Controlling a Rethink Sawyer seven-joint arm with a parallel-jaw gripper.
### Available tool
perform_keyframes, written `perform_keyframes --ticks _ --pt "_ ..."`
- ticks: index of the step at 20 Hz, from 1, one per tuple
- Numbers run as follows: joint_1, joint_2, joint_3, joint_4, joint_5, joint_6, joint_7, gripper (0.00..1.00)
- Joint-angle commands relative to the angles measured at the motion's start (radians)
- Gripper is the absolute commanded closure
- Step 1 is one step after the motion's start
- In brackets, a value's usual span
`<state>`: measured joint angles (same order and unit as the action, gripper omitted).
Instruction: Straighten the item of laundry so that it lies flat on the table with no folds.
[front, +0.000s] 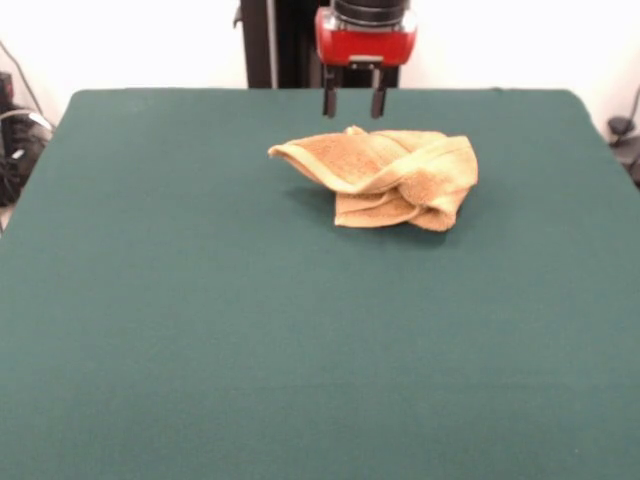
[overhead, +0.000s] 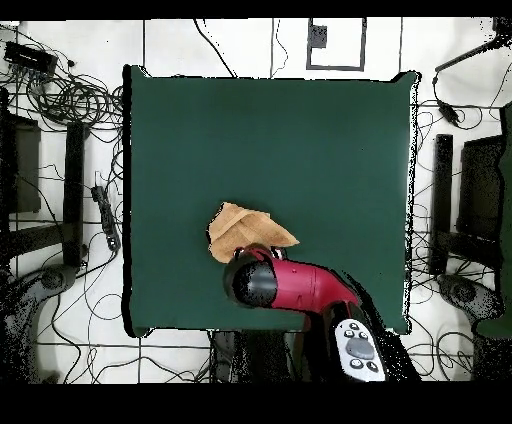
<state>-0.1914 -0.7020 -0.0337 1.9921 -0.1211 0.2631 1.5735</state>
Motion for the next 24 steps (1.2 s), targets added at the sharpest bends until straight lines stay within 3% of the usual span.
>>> perform_keyframes --ticks 1,14,24 --pt "0.029 0.032 0.110 -0.097 0.026 0.123 0.092 0.00" --pt "0.024 0.000 0.125 -0.106 0.010 0.176 0.063 0.00" --pt "-0.080 -0.064 0.280 -0.049 -0.050 0.252 -0.117 0.00"
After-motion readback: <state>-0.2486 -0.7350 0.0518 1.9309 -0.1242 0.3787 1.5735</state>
